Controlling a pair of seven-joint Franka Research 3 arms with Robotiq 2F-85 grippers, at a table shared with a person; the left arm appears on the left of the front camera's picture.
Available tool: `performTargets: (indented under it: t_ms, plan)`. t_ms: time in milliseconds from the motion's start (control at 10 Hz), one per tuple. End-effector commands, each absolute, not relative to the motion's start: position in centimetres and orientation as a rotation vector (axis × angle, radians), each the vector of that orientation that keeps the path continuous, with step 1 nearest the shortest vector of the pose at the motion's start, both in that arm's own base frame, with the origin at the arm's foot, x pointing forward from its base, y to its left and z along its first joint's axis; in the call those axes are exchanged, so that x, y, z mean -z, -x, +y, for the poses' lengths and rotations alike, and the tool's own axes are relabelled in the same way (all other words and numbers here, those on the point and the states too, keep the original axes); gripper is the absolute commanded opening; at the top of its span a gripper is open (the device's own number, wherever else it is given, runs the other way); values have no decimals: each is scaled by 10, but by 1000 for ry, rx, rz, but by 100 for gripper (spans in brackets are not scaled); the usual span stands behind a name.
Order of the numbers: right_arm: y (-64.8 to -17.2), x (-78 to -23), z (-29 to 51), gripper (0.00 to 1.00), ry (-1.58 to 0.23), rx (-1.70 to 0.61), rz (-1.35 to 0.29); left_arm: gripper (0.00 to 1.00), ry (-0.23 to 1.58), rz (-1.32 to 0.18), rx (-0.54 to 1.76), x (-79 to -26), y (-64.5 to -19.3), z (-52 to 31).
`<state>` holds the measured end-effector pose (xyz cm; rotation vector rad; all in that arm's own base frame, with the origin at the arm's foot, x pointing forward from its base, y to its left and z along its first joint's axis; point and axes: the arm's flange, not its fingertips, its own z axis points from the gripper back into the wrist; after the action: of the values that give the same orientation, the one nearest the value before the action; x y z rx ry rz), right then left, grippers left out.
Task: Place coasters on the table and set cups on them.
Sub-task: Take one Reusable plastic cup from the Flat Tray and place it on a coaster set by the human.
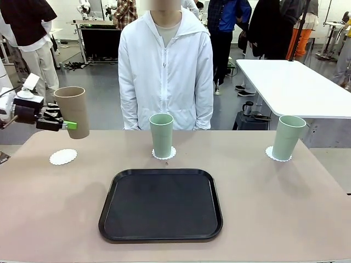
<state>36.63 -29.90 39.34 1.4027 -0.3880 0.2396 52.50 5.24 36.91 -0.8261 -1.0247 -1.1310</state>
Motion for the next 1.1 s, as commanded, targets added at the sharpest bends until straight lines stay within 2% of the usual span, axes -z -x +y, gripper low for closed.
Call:
performTargets:
  t_ms: [0, 600, 1000]
  plan:
    - [-366, -393, -298, 100, -1401, -238, -385, 83, 867, -1047, 1077, -364, -529, 70]
    - [-366, -393, -298, 100, -1401, -238, -385, 83, 853, -1071, 1007, -334, -511, 131]
    - [-366, -393, -298, 100, -1401, -238, -385, 83, 842, -1044, 987, -333, -510, 131]
